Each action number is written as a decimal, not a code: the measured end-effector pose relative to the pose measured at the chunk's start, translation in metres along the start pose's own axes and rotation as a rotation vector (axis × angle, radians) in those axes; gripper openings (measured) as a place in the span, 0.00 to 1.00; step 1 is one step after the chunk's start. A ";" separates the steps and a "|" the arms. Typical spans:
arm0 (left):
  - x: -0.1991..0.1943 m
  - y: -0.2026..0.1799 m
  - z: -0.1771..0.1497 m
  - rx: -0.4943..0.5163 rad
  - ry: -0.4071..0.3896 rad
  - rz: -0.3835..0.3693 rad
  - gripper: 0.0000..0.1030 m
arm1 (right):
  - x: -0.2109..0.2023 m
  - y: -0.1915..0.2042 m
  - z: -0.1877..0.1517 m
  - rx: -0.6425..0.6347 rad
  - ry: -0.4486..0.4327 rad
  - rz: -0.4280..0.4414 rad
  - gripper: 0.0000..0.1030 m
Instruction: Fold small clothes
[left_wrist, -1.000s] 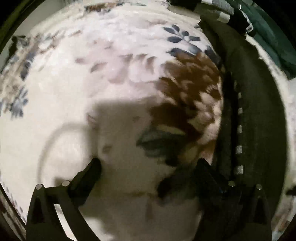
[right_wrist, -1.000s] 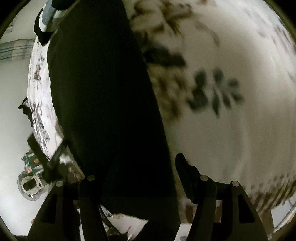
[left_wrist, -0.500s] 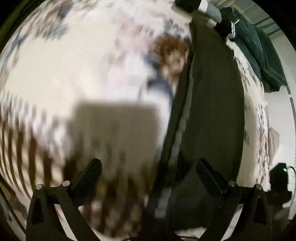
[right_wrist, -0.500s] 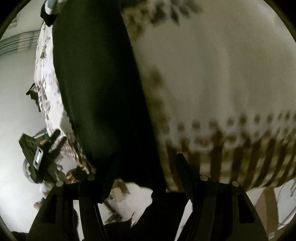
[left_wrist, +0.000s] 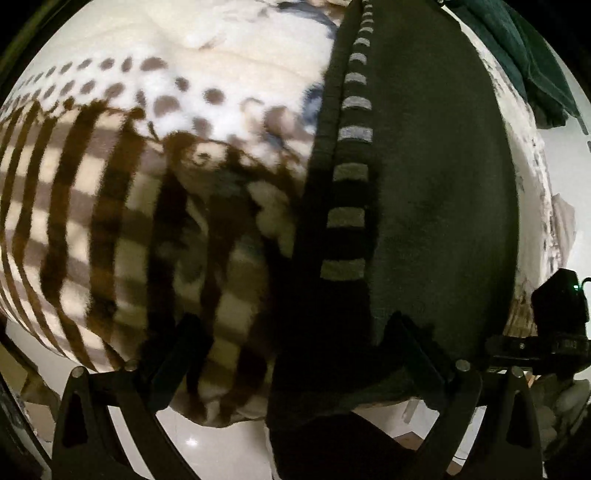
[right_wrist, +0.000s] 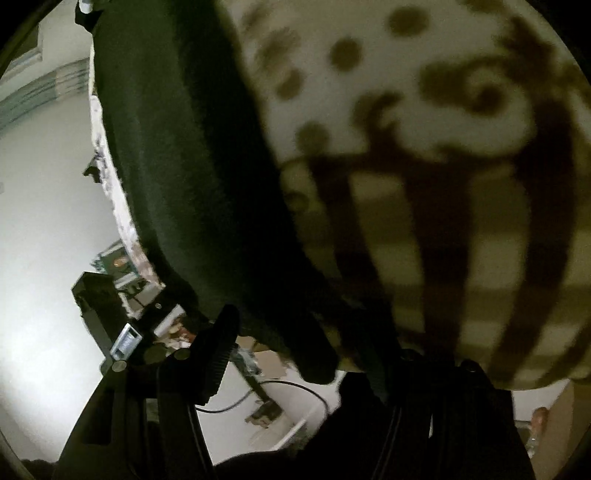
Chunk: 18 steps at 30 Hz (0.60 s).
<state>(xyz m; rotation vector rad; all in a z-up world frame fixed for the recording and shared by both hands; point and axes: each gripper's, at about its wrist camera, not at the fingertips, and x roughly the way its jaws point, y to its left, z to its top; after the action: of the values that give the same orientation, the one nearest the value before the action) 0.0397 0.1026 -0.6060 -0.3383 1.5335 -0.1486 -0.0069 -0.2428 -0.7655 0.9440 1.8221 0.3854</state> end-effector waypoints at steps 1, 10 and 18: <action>0.000 -0.003 0.000 0.003 -0.004 -0.007 1.00 | 0.004 0.003 0.000 -0.001 0.002 0.015 0.64; -0.037 0.021 -0.022 -0.076 -0.047 -0.024 0.13 | 0.015 0.027 -0.010 -0.001 -0.028 0.022 0.10; -0.090 0.021 -0.021 -0.113 -0.094 -0.131 0.04 | -0.035 0.072 -0.029 -0.116 -0.097 0.085 0.10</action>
<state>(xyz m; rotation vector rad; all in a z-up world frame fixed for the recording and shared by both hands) 0.0129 0.1477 -0.5265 -0.5285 1.4305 -0.1470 0.0050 -0.2184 -0.6841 0.9460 1.6576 0.4848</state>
